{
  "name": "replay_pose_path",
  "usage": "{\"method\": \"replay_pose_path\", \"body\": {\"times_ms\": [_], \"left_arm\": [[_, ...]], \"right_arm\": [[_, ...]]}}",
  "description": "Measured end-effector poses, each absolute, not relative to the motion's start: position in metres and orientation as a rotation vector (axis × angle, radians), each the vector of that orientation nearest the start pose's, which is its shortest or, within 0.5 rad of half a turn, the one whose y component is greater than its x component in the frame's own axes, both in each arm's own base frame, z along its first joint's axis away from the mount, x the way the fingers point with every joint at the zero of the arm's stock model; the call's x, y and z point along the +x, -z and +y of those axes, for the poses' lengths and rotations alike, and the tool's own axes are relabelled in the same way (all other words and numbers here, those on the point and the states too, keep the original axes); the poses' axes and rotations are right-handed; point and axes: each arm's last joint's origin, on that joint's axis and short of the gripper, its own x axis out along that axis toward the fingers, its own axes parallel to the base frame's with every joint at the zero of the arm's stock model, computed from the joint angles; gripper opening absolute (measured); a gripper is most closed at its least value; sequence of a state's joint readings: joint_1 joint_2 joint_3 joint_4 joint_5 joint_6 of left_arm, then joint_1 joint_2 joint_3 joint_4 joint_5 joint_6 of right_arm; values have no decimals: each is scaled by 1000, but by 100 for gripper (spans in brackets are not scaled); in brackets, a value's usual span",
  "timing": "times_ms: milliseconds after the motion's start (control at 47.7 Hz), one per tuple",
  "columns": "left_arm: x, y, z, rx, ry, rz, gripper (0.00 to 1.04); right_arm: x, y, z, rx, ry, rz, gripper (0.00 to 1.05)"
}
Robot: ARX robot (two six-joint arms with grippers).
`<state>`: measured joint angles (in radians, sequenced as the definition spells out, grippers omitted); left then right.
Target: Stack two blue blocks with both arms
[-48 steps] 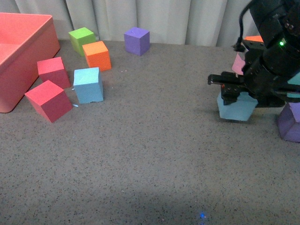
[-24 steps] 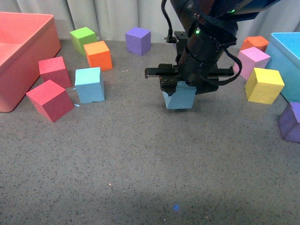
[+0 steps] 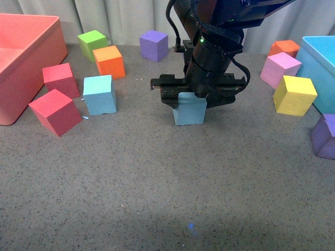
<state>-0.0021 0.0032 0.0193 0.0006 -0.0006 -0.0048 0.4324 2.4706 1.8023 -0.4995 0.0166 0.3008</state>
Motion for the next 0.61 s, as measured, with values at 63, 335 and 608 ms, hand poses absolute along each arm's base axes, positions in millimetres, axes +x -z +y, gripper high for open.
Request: {"method": "replay_pose_path", "body": {"times_ms": [63,335,608], "left_arm": [[97,-170,0,-5,2,-17,98],[97,-170,0,-5,2,-17,98],[97,-170,0,-5,2,-17,98]], "right_arm": [[447,-78,205,34,-192,1159,84],[431,-132,176,-7,-73,637,83],[325,-156,78,19,7,-22,26]]}}
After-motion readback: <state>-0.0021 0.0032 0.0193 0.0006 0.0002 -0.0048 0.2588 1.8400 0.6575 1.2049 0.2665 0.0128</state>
